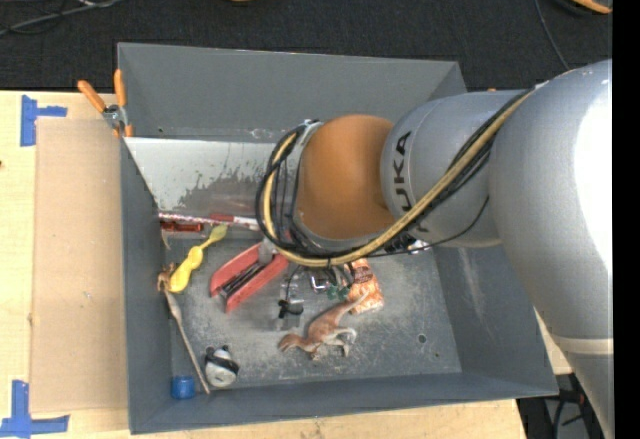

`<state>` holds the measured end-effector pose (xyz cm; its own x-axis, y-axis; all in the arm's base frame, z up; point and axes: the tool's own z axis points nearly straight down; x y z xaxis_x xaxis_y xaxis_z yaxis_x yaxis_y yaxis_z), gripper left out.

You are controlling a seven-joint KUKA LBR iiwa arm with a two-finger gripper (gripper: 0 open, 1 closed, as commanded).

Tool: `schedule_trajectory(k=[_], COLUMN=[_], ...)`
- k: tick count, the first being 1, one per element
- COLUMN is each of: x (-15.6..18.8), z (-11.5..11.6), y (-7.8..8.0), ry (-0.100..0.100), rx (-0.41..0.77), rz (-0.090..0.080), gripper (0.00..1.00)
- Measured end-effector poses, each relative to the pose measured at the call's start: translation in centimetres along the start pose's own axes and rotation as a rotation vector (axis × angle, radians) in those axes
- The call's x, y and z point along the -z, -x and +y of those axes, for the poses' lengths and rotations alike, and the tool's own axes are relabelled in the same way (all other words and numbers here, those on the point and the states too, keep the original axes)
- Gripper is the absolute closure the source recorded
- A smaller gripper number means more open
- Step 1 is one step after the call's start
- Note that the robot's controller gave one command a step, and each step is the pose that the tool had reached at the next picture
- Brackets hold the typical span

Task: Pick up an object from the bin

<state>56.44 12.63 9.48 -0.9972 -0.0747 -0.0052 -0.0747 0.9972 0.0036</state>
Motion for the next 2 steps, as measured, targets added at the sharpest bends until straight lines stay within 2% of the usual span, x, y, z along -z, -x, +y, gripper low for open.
schedule_trajectory(k=[1, 2], x=[-1.1, -1.6], z=[-1.6, -1.5], y=[2.6, 4.0], ry=[0.005, 0.005], rx=[-0.126, -0.318], rz=[-0.004, -0.007], gripper=[0.00, 0.00])
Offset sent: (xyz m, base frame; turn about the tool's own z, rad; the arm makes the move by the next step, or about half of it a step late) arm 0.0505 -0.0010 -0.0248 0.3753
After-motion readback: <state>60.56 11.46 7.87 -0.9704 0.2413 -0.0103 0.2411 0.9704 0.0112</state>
